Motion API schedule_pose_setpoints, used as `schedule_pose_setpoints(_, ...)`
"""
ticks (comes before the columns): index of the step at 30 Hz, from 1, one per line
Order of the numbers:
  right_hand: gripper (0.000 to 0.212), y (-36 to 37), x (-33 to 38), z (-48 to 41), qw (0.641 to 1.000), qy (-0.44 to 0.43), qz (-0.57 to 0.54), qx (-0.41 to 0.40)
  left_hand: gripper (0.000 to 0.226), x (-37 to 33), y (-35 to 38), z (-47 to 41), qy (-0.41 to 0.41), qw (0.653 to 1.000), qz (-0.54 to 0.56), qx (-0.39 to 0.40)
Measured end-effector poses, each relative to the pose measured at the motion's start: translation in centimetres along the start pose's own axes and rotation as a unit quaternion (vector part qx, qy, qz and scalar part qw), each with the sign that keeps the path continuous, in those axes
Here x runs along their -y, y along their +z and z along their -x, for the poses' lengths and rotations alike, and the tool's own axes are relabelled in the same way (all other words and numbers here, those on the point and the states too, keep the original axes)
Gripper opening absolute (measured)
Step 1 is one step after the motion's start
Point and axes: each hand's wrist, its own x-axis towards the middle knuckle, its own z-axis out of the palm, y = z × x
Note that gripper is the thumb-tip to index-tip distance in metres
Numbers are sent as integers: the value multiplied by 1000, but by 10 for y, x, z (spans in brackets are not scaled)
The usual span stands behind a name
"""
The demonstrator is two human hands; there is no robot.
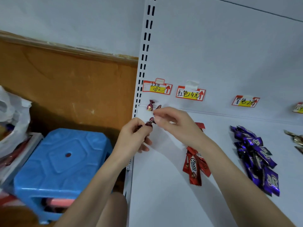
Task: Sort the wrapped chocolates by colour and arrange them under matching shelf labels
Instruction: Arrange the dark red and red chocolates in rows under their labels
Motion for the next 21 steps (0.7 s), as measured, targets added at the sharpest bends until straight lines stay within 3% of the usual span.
schedule_pose_setpoints(6,18,7,-4,8,999,-17,-30,-38,16,-3,8,4,-15,1000,15,7)
schedule_pose_setpoints(12,9,0,-8,-4,997,18,-78,15,6,7,5,6,-3,1000,10,-16)
schedule_pose_setpoints(16,17,-4,-22,-48,990,24,81,-111,5,11,-1,9,-23,998,40,-45)
schedule_pose_setpoints(19,38,2,-34,-72,976,65,204,-34,6,10,-4,11,-27,997,61,-49)
schedule_pose_setpoints(21,30,5,-38,-81,967,74,242,-29,6,9,-4,11,-25,997,63,-49)
